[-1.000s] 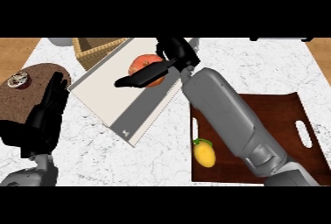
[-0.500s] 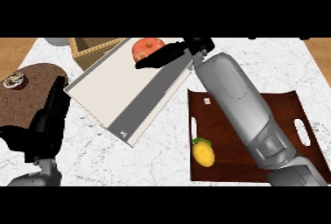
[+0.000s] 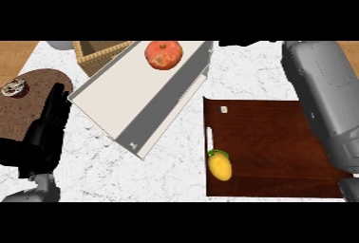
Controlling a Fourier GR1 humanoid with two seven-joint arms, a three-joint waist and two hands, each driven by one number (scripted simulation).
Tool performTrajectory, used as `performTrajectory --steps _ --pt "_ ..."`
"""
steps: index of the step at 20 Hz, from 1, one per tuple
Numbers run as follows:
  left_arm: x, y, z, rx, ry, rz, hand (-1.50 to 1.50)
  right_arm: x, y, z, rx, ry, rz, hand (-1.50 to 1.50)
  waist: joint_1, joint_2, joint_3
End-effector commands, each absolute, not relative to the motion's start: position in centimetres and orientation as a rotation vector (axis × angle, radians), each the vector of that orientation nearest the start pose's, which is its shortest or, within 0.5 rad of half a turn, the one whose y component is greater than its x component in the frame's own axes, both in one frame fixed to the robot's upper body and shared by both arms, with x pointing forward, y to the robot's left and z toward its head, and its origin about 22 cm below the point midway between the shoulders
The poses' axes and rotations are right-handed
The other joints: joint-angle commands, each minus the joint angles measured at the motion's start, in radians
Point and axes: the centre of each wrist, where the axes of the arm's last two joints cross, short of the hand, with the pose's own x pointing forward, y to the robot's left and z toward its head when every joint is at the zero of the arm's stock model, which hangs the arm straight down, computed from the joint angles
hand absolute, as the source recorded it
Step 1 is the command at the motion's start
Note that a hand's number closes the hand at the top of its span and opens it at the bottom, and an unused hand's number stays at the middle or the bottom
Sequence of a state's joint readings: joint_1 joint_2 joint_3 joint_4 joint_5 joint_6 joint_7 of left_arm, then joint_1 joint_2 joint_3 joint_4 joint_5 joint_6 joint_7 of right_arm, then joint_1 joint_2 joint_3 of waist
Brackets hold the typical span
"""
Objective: Pick the squash from the tray and place it in the tiered shelf
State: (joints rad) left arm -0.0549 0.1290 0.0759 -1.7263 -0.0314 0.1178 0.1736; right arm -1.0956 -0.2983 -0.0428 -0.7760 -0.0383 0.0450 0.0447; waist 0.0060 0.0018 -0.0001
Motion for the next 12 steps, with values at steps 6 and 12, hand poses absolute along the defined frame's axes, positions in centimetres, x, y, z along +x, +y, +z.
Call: performTrajectory --steps 6,12 --pt "26.0 26.5 6.3 0.249 -1.600 0.017 0.00 45.2 -30.0 20.1 -0.016 -1.747 0.403 -1.50 0.007 0.003 0.000" --pt "26.4 26.4 6.4 0.223 -1.605 0.034 0.00 44.8 -34.5 23.6 0.028 -1.777 0.425 -1.50 0.011 0.004 0.000"
